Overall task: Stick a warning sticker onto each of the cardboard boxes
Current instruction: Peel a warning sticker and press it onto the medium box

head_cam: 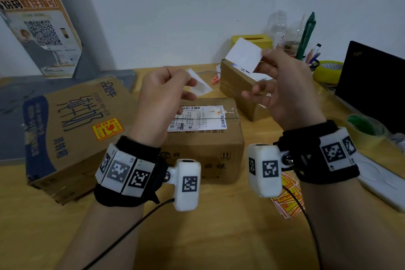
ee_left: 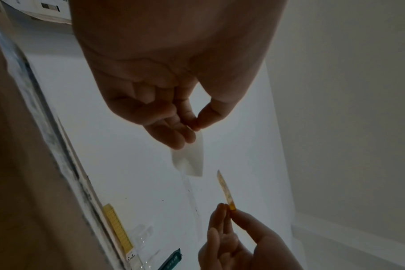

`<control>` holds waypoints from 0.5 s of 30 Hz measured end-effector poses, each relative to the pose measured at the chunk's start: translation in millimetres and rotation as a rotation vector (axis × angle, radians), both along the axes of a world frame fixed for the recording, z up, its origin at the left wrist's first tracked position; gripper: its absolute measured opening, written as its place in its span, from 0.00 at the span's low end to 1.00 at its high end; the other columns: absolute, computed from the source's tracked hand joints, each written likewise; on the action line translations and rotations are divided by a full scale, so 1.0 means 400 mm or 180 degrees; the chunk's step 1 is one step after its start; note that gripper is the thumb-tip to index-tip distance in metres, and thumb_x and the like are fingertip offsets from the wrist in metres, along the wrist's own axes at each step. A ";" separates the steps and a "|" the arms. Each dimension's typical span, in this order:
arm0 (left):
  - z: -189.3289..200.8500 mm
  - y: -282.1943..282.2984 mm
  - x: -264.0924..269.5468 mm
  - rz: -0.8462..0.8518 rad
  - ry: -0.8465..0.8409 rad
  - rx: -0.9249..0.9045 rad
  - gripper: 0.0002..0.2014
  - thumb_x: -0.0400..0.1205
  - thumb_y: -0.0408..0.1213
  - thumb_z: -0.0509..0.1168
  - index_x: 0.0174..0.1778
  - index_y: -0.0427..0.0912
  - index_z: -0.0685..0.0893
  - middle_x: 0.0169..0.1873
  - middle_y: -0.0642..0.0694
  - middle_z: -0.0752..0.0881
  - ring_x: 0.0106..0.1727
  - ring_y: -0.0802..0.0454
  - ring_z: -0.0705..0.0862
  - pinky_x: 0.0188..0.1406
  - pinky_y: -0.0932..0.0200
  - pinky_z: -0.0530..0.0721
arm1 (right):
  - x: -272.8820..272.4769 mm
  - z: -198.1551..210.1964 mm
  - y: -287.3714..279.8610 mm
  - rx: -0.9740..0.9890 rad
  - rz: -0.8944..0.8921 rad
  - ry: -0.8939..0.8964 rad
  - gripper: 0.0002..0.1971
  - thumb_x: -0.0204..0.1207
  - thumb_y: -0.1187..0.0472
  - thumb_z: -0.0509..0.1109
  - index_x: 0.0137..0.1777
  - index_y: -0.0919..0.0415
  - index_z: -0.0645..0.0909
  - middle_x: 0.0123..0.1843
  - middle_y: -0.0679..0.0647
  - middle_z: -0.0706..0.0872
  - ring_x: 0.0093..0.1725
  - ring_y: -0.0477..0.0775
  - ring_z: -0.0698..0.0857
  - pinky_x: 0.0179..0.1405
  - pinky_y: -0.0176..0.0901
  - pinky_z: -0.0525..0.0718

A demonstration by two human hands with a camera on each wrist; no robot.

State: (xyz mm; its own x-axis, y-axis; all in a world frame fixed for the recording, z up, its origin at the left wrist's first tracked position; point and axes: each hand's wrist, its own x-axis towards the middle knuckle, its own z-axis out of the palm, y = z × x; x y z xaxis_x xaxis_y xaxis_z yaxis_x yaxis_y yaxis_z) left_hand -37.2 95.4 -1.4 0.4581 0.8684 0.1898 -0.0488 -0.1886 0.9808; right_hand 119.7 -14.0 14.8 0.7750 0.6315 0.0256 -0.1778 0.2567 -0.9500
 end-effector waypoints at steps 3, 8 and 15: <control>-0.008 -0.015 0.013 -0.0307 0.0235 0.0007 0.08 0.85 0.35 0.64 0.40 0.44 0.86 0.40 0.51 0.94 0.37 0.54 0.90 0.23 0.61 0.77 | -0.003 0.006 -0.004 -0.0098 -0.0130 -0.0246 0.09 0.84 0.58 0.70 0.50 0.62 0.89 0.39 0.55 0.90 0.22 0.52 0.77 0.31 0.53 0.91; -0.040 -0.067 0.057 -0.1357 0.0478 -0.0394 0.06 0.85 0.29 0.67 0.49 0.41 0.89 0.45 0.43 0.94 0.51 0.47 0.94 0.42 0.55 0.93 | -0.011 0.020 -0.013 -0.0241 -0.0351 -0.0833 0.10 0.83 0.58 0.71 0.48 0.65 0.89 0.35 0.52 0.90 0.20 0.53 0.78 0.30 0.57 0.91; -0.027 -0.045 0.038 -0.0998 0.0343 -0.0227 0.10 0.83 0.28 0.70 0.57 0.43 0.86 0.50 0.45 0.93 0.46 0.51 0.92 0.38 0.59 0.90 | -0.011 0.010 -0.018 -0.0390 -0.0476 -0.1399 0.08 0.82 0.59 0.72 0.44 0.60 0.90 0.32 0.49 0.90 0.19 0.51 0.80 0.25 0.53 0.90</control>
State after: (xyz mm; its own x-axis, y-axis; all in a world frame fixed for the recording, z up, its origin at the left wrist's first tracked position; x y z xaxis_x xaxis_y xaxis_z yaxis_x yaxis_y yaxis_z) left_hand -22.0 77.5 -12.4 0.7191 0.6914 0.0697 0.0110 -0.1115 0.9937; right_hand 115.3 -21.1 18.8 0.7901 0.5326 0.3034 0.2777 0.1302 -0.9518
